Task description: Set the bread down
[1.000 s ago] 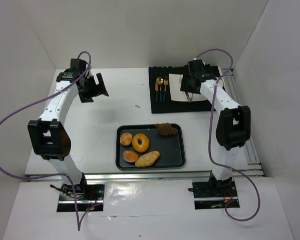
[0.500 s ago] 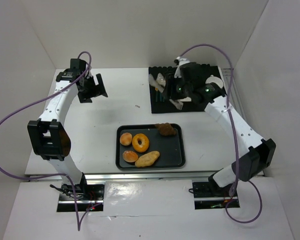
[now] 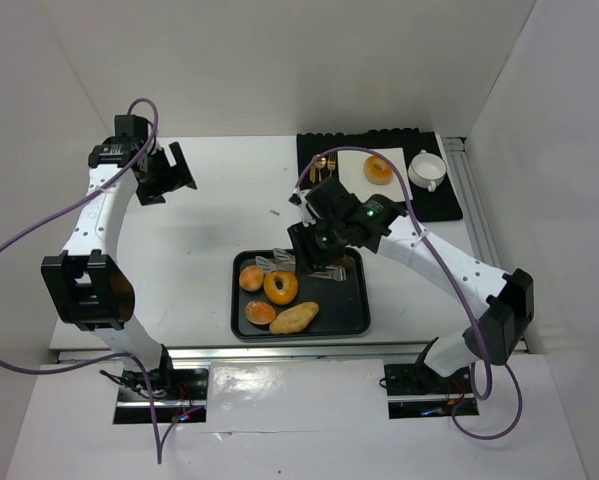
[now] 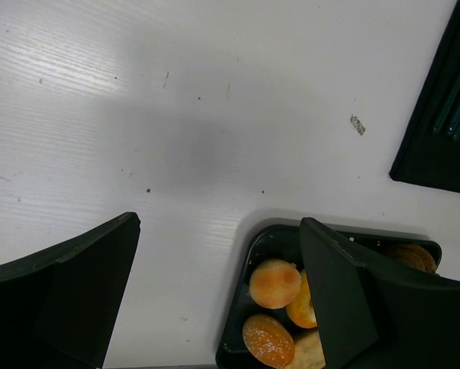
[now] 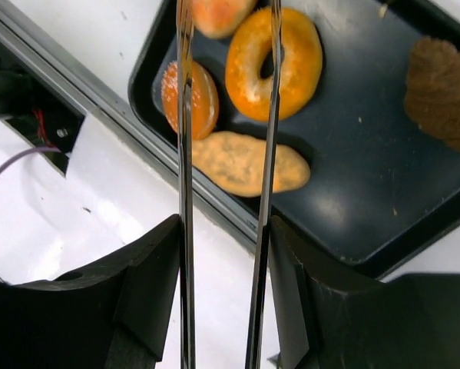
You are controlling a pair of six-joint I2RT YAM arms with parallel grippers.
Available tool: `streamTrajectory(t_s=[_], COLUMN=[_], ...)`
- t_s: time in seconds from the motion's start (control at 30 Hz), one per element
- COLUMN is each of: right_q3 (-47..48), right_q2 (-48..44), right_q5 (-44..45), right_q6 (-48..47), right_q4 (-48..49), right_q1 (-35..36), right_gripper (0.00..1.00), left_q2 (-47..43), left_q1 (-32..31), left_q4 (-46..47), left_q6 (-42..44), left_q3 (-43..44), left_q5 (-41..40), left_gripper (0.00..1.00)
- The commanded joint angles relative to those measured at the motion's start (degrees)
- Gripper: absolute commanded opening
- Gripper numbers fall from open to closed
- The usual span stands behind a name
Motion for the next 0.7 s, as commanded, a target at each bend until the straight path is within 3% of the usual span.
streamTrajectory(t_s=[0.0,0.4,0.67], right_q3=[0.49,-7.94,-5.31], right_q2=[-0.20,-2.57,-0.02], right_q5=[2.90,2.74,2.55], right_q6=[0.76,3.05,1.99], right_q4=[-5.38,-4.52,-4.77], right_q1=[0.63,-1.04,-1.04], right_gripper=[0.54,0.55,0.55], left_q2=[-2.49,-2.49,-2.49], left_q1=[-0.25,-0.25,-0.25], left_q4=[-0.14,0.38,0.38], left_q6=[-0.43,-0.43,0.09], left_q3=[0.04,-1.02,-1.02], left_q5=[0.50,1.12,0.59], left_gripper=[0.98,0.98,0.98])
